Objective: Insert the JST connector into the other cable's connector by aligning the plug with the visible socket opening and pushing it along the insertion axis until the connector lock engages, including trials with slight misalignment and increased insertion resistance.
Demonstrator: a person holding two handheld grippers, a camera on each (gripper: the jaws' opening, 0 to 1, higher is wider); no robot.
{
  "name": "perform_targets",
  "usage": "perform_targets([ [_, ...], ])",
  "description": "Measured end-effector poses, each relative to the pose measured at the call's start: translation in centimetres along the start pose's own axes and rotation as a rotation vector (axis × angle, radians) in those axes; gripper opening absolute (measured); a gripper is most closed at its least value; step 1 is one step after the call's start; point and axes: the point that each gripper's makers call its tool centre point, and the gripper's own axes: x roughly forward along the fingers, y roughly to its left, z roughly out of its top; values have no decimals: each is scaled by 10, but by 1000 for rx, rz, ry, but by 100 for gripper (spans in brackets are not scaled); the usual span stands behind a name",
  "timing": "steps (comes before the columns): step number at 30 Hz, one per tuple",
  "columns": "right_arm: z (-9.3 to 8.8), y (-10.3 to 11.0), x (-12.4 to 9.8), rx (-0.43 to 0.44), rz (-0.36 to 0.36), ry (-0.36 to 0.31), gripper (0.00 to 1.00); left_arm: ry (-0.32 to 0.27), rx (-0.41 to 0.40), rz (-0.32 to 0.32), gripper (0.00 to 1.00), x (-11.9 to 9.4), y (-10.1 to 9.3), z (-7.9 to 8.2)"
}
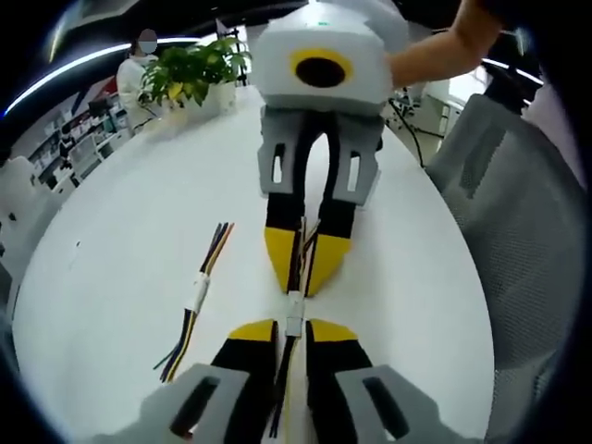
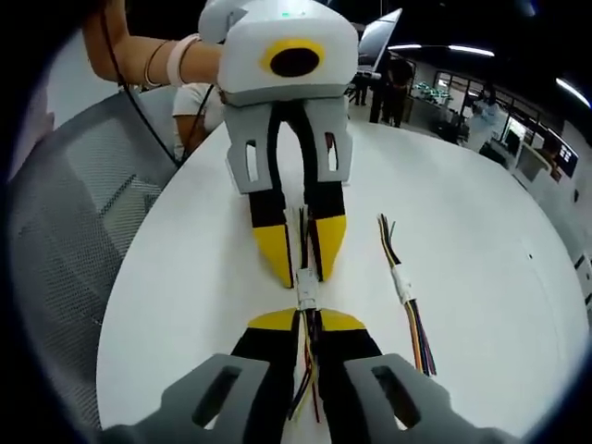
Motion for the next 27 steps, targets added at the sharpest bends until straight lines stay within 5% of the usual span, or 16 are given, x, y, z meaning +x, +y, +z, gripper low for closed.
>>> perform_targets([
  [27, 7, -5, -7, 18, -80, -22, 36, -98, 12, 57, 41, -5, -10, 18],
])
